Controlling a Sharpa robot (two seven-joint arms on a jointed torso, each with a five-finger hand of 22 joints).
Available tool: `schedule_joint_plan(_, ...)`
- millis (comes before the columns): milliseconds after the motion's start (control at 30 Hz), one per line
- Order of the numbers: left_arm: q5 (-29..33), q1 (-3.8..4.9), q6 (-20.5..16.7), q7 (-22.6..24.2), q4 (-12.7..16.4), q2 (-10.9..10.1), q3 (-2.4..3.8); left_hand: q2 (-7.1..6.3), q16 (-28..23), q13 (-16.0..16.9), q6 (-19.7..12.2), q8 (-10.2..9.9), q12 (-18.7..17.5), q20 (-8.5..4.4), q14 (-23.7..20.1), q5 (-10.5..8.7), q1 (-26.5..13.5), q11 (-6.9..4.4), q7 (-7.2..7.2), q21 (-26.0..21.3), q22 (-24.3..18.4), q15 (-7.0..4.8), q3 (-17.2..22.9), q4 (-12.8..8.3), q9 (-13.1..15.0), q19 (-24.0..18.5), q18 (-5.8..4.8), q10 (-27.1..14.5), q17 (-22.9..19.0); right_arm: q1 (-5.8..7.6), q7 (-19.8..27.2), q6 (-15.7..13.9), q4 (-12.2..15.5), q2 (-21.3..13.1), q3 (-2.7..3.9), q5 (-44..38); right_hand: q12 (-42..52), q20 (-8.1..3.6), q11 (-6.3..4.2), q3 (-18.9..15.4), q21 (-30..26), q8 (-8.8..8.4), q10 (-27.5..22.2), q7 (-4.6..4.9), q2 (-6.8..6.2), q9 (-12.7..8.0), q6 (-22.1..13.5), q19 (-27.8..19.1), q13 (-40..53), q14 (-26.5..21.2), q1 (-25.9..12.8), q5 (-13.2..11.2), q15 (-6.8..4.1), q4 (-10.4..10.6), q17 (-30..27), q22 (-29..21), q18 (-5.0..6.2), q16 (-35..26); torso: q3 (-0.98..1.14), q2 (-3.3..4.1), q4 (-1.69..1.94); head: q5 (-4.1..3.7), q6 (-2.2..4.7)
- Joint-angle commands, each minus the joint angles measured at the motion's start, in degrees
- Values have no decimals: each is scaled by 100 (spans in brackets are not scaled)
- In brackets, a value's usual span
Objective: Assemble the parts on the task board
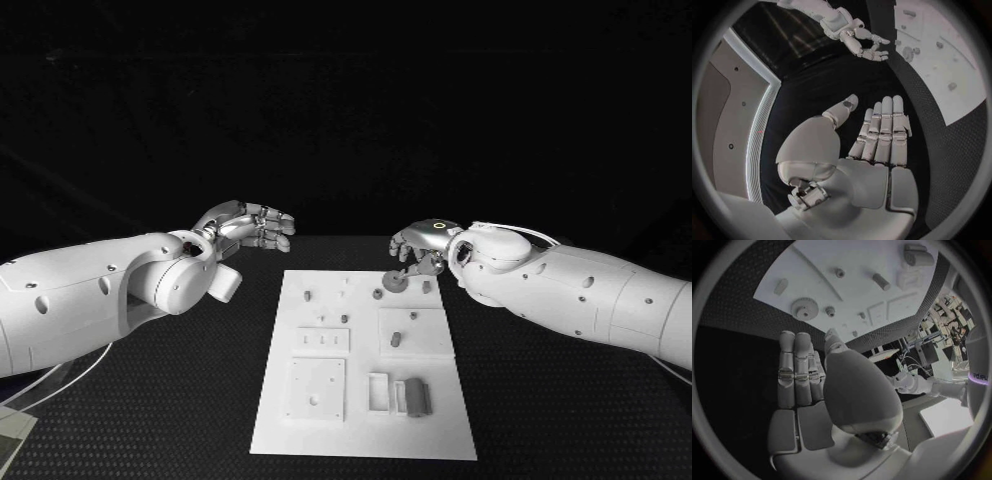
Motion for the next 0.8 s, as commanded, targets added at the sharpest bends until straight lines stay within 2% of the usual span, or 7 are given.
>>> schedule_joint_plan(33,-19,52,-32,86,62,-17,14,-36,-41,-6,-12,-37,-19,-31,0,-3,-6,25,18,-24,-7,26,-38,8,-6,3,-54,-37,8,-4,-147,-46,-44,72,3,-305,61,-28,-40,29,102,-23,176,242,-74,-11,-32,25,54,-24,-39,26,-28,12,110,144,358,125,-4,87,48,-44,44)
schedule_joint_plan(133,-18,69,-19,80,71,-6,20,-37,-45,-8,-12,-37,-25,-33,1,-3,-12,28,17,-27,-7,27,-41,12,-7,4,-58,-38,12,-5,-151,-2,-58,100,3,-340,68,-47,-57,53,201,-25,235,231,-122,-11,-14,32,90,-32,-92,25,-43,13,195,146,358,218,-11,124,71,-63,92)
schedule_joint_plan(333,-18,99,-28,74,121,-22,28,-40,-54,-12,-14,-41,-37,-37,3,-3,-22,34,20,-33,-7,27,-47,18,-10,7,-64,-39,19,-16,-134,58,-77,165,2,-355,206,-85,-155,135,420,74,551,136,-162,43,206,16,258,-37,-182,28,-137,10,342,146,358,382,-25,198,125,-89,102)
schedule_joint_plan(467,-17,103,-31,71,129,-24,32,-41,-58,-14,-16,-43,-42,-39,4,-3,-28,36,23,-36,-6,27,-50,21,-12,9,-67,-39,23,-42,-126,167,-110,200,2,-364,223,-100,-199,173,527,155,588,81,-160,102,371,-15,356,-51,-266,26,-177,14,389,141,358,423,-32,237,146,-108,110)
schedule_joint_plan(567,-17,105,-32,69,135,-27,33,-43,-62,-15,-17,-44,-46,-41,5,-4,-33,39,26,-38,-6,27,-52,23,-13,10,-69,-38,26,-62,-100,266,-120,215,2,-365,77,-104,-155,213,578,243,358,51,-143,162,536,-46,334,-67,-322,28,-136,15,406,136,358,429,-35,260,154,-121,109)
schedule_joint_plan(700,-16,106,-30,70,139,-29,35,-45,-69,-17,-20,-48,-54,-44,7,-4,-42,46,34,-43,-6,27,-56,29,-16,13,-73,-37,32,-93,-78,327,-136,232,2,-365,-118,-107,-47,273,630,273,77,8,-135,202,613,-87,261,-88,-359,26,-34,13,421,131,358,434,-48,294,157,-138,86)
schedule_joint_plan(800,-16,106,-26,78,136,-32,37,-46,-72,-18,-22,-49,-58,-45,8,-4,-46,48,38,-45,-6,26,-58,31,-17,13,-75,-37,34,-109,-84,304,-137,237,2,-441,-149,-106,-25,295,645,265,30,4,-137,204,617,-102,242,-94,-368,25,-12,12,425,130,358,436,-55,318,158,-136,98)
